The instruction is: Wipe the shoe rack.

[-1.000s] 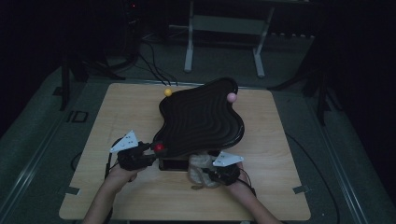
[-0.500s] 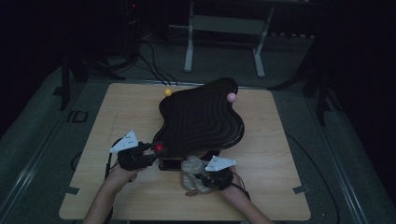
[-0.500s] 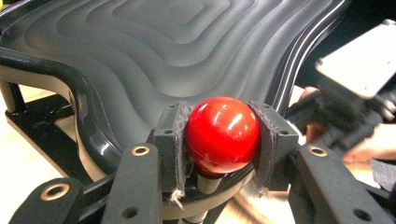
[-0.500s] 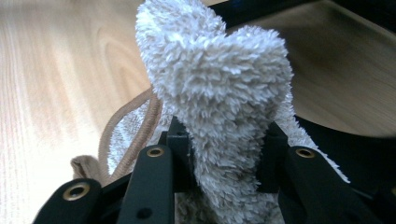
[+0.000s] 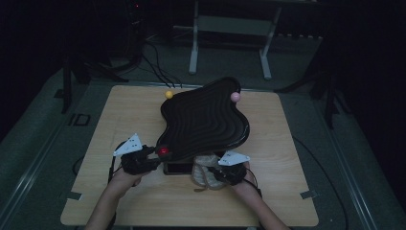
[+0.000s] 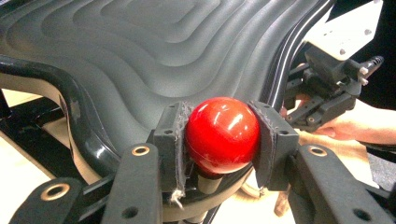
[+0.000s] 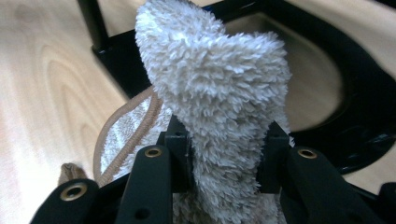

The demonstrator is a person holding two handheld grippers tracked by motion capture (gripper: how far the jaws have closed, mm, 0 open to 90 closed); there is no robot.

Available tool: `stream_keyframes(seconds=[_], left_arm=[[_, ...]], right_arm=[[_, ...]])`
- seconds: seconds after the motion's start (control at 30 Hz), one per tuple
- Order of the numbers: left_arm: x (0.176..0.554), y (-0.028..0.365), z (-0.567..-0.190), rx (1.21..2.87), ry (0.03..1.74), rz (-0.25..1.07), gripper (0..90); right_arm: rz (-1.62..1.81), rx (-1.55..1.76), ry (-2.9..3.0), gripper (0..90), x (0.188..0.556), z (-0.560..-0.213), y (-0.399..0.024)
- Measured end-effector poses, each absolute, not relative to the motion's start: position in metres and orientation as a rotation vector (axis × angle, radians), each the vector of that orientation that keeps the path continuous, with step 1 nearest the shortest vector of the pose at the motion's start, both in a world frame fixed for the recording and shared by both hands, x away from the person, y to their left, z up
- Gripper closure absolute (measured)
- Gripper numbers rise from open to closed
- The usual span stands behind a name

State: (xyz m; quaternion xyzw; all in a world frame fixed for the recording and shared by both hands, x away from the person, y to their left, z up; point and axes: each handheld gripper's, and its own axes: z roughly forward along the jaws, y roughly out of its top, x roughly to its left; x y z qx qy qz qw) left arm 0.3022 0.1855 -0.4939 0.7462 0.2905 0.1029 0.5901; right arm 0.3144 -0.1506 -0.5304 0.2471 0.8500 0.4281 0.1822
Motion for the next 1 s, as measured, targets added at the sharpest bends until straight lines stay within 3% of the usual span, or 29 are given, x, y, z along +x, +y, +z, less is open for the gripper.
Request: stream_keyframes(seconds=[0.4, 0.57, 0.73, 0.9, 1.0], left_arm=[[0.302, 0.186, -0.494, 1.733, 0.677, 0.236, 59.1], [0.303, 0.186, -0.494, 1.733, 0.675, 0.232, 59.1], [0.303, 0.186, -0.494, 1.733, 0.678, 0.231, 59.1], [0.303, 0.186, -0.494, 1.731, 0.68, 0.229, 59.1], [0.303, 0.186, -0.494, 1.737, 0.679, 0.227, 59.1]], right_arm=[[1.172, 0.621, 2.484, 64.8, 0.312, -0.539, -0.125], [1.171, 0.774, 2.382, 65.0, 0.325, -0.537, -0.131], [1.209, 0.632, 2.446, 65.0, 0.304, -0.545, -0.101], [1.245, 0.573, 2.471, 61.8, 0.303, -0.545, -0.082], [1.255, 0.52, 2.491, 53.3, 0.3, -0.548, -0.068]])
